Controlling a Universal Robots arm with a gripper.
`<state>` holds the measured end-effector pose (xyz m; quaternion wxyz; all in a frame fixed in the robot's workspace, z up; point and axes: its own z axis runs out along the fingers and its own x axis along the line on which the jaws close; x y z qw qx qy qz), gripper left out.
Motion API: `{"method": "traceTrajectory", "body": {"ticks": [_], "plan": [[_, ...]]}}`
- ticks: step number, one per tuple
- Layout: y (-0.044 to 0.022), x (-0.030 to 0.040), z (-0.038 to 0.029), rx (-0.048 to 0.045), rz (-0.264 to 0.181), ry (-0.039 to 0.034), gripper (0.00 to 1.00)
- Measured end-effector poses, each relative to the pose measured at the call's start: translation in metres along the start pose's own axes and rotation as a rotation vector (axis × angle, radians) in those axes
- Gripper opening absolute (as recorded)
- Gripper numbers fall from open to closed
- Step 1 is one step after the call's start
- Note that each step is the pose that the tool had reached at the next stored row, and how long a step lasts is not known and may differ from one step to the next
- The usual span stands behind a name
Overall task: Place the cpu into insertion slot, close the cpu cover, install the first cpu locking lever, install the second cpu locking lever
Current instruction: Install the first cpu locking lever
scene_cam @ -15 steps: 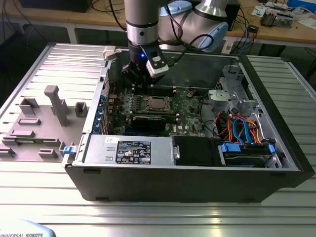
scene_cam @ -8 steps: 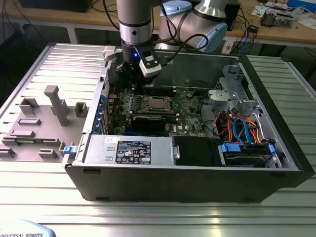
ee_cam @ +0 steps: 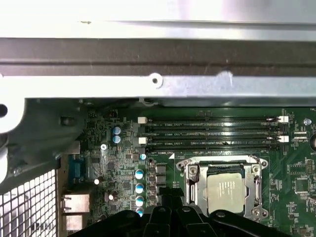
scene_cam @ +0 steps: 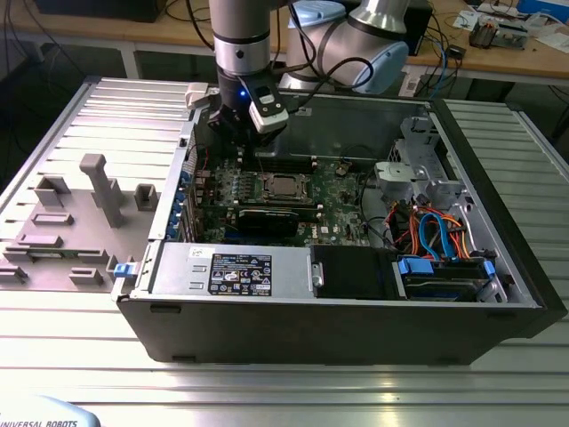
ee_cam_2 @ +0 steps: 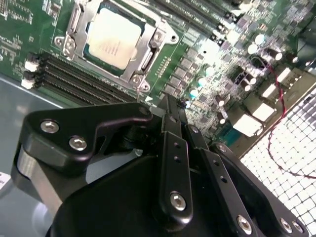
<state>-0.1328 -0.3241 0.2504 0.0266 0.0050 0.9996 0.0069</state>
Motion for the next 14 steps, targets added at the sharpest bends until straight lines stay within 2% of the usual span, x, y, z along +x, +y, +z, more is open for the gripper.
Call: {"method": "traceTrajectory", "body": {"ticks": [4,7,11,14], "plan": [[0.0048,0.0021,-0.0001,0.0000,0.000,0.0001,0.11],[0.0126,0.0027,-0.0001,0.0000,0.000,0.0000,0.11],[0.0139,0.0016,-0.0011,0.0000,0.000,0.0001,0.11],[0.0139,-0.0017,-0.0016,0.0001,0.000,0.0001,0.11]]}}
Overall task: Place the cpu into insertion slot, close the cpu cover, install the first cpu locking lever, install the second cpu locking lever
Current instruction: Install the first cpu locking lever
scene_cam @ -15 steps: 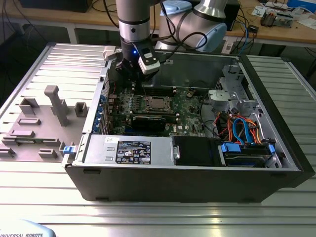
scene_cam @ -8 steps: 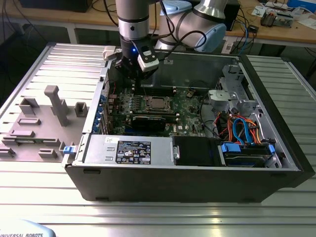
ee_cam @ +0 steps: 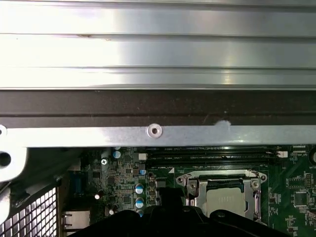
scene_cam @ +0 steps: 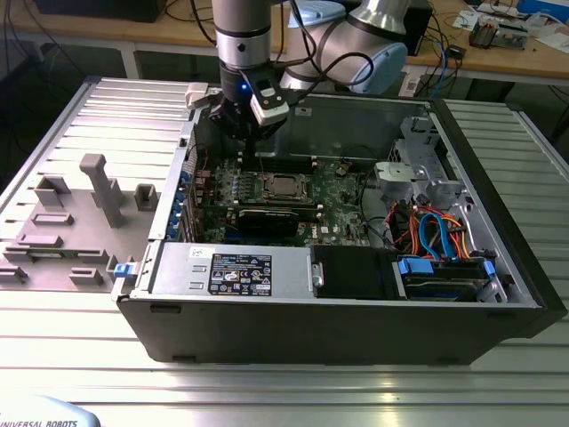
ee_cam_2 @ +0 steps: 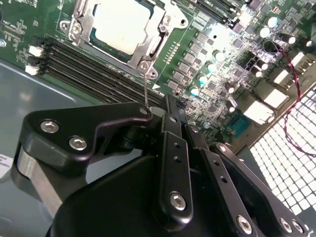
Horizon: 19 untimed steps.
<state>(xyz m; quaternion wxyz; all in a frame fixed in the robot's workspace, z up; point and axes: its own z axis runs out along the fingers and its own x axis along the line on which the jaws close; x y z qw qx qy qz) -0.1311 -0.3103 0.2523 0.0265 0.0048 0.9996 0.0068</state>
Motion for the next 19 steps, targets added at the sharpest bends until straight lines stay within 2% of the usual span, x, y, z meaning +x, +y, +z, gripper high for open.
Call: {"method": "traceTrajectory", "body": {"ticks": [8,19], "plan": [[0.0002,-0.0047,-0.0059,-0.0014,0.000,-0.0002,0.11],[0.0002,-0.0073,-0.0059,-0.0013,0.000,-0.0001,0.11]]}}
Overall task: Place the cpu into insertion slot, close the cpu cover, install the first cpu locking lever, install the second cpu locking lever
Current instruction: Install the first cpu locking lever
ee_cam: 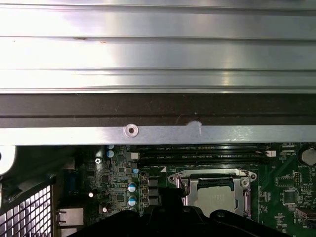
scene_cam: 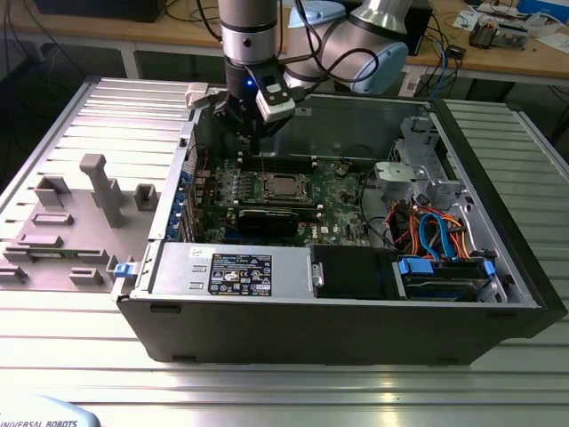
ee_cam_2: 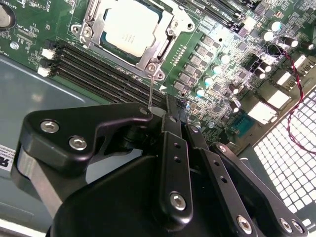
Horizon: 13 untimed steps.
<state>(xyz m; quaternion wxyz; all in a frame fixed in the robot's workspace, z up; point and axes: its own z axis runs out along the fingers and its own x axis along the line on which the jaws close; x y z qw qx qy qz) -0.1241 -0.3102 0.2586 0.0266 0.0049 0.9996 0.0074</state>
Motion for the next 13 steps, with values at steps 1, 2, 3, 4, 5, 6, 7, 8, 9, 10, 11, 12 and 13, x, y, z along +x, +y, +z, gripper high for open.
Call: {"method": "traceTrajectory", "body": {"ticks": [1,2,3,4,5,6,7,8,9,10,11,12,13], "plan": [[0.0000,-0.0004,0.0000,-0.0001,0.000,0.0000,0.11],[0.0000,-0.0007,0.0001,-0.0001,0.000,0.0000,0.11],[0.0000,-0.0012,0.0001,-0.0001,0.000,0.0000,0.11],[0.0000,-0.0017,0.0001,0.0000,0.000,0.0000,0.11],[0.0000,-0.0024,0.0001,0.0001,0.000,0.0000,0.11],[0.0000,-0.0030,0.0002,0.0001,0.000,0.0000,0.11],[0.0001,-0.0040,0.0002,0.0000,0.000,0.0000,0.11],[0.0001,-0.0050,0.0003,0.0001,0.000,0.0000,0.11],[0.0001,-0.0064,0.0004,0.0001,0.000,-0.0001,0.11],[0.0001,-0.0078,0.0004,0.0001,0.000,0.0000,0.11],[0.0001,-0.0088,0.0005,0.0001,0.000,0.0000,0.11],[0.0001,-0.0100,0.0006,0.0001,0.000,0.0000,0.11],[0.0001,-0.0112,0.0006,0.0001,0.000,0.0000,0.11]]}}
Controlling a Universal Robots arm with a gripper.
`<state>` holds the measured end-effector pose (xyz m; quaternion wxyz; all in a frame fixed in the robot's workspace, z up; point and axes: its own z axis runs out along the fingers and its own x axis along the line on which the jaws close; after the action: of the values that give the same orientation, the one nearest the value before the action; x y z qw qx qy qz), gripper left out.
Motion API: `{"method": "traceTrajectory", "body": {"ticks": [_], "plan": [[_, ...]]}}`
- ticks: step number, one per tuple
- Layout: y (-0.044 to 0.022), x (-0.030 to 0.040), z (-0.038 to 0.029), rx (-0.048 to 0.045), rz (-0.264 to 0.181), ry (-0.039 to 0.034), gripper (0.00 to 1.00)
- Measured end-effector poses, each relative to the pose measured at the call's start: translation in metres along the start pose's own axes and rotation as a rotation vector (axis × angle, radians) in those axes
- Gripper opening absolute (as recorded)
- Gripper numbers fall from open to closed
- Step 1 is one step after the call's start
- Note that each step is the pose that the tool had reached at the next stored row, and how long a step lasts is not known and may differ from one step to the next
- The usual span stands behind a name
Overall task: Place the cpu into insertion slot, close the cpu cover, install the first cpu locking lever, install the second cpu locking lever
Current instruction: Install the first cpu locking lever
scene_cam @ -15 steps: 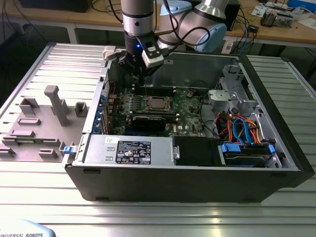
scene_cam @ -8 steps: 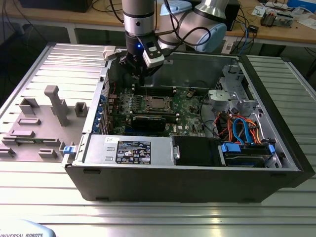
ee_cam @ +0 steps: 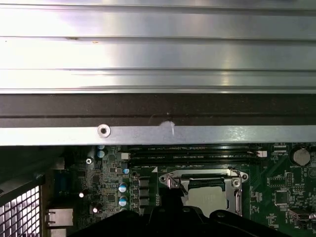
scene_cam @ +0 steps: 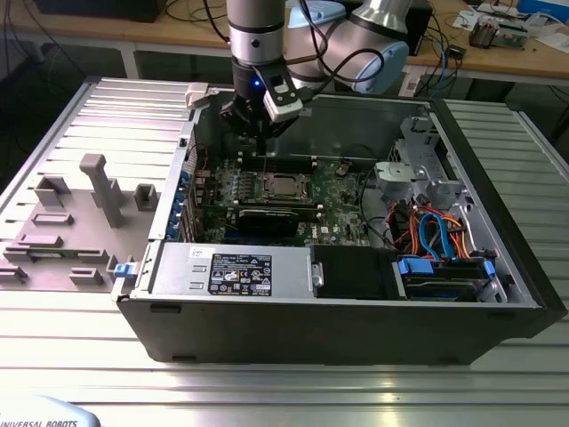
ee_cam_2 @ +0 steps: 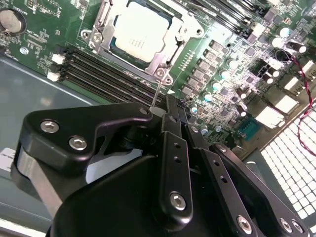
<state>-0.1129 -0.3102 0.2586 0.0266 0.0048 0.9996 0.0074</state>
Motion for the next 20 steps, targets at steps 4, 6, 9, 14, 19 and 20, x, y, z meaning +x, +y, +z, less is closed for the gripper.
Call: {"method": "traceTrajectory", "body": {"ticks": [4,6,9,14,19,20], "plan": [[0.0001,-0.0062,0.0003,-0.0001,0.000,0.0000,0.11],[0.0001,-0.0088,0.0005,-0.0001,0.000,0.0000,0.11],[0.0001,-0.0142,0.0009,0.0000,0.000,0.0000,0.11],[-0.0014,-0.0189,0.0042,-0.0241,0.001,0.0000,0.11],[-0.0016,-0.0189,0.0059,-0.0277,0.001,0.0003,0.11],[-0.0015,-0.0189,0.0067,-0.0305,0.002,0.0001,0.11]]}}
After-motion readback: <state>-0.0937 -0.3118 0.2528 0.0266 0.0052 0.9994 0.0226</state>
